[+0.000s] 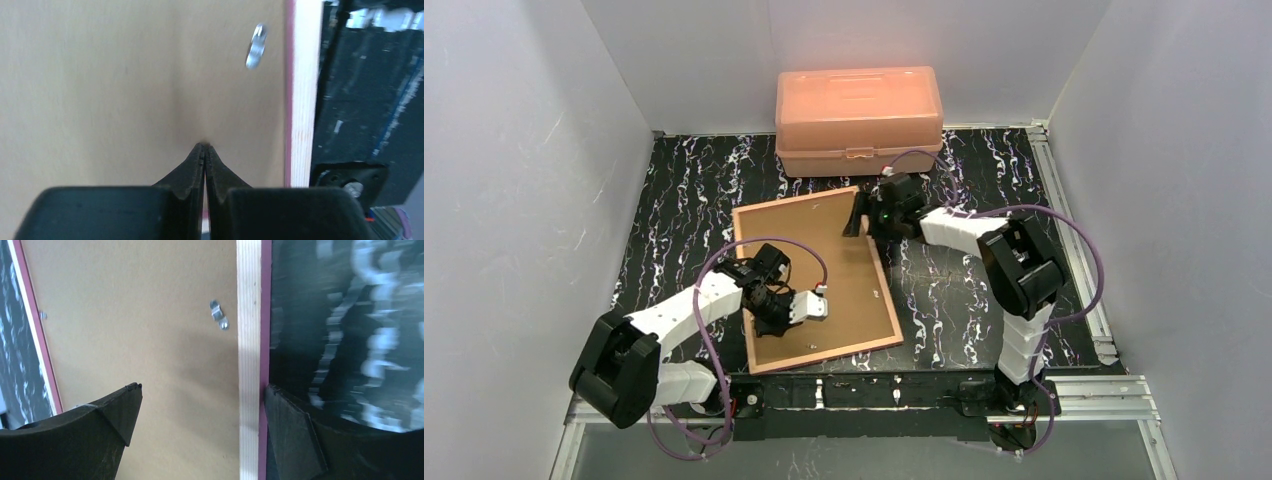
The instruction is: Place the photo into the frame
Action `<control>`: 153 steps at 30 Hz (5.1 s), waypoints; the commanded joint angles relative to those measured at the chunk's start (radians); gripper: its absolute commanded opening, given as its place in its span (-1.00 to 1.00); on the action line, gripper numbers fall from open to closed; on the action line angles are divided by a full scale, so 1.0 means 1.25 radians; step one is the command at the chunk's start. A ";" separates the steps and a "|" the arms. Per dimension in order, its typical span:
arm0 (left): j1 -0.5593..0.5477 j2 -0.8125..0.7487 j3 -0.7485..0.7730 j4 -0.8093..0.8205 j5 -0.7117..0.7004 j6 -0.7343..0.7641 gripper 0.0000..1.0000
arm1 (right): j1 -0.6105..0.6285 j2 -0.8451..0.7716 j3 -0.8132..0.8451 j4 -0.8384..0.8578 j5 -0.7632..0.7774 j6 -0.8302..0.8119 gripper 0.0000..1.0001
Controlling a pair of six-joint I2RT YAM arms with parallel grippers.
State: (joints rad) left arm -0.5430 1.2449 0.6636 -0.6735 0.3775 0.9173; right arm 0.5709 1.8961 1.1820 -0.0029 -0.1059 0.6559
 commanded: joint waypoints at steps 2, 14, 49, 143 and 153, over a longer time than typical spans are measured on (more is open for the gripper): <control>-0.053 -0.015 0.001 -0.091 0.059 -0.001 -1.00 | 0.083 0.042 0.069 -0.011 -0.083 0.005 0.97; 0.126 0.106 0.378 -0.188 0.076 -0.090 -1.00 | 0.095 -0.111 0.102 -0.178 0.152 -0.069 0.97; 0.549 0.795 0.965 0.035 -0.083 -0.391 -0.75 | 0.535 -0.437 -0.388 -0.231 0.120 0.197 -0.45; 0.397 0.557 0.519 -0.037 0.003 -0.413 -0.97 | -0.053 -0.501 -0.288 -0.108 -0.045 0.030 0.97; 0.415 0.472 0.596 -0.109 0.077 -0.469 -0.75 | 0.052 -0.360 -0.199 -0.025 -0.017 0.016 0.97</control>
State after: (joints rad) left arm -0.0547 1.9453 1.3506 -0.7280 0.3786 0.3752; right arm 0.5652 1.3582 0.8402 -0.1192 -0.1371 0.6956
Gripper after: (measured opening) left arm 0.064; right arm 0.984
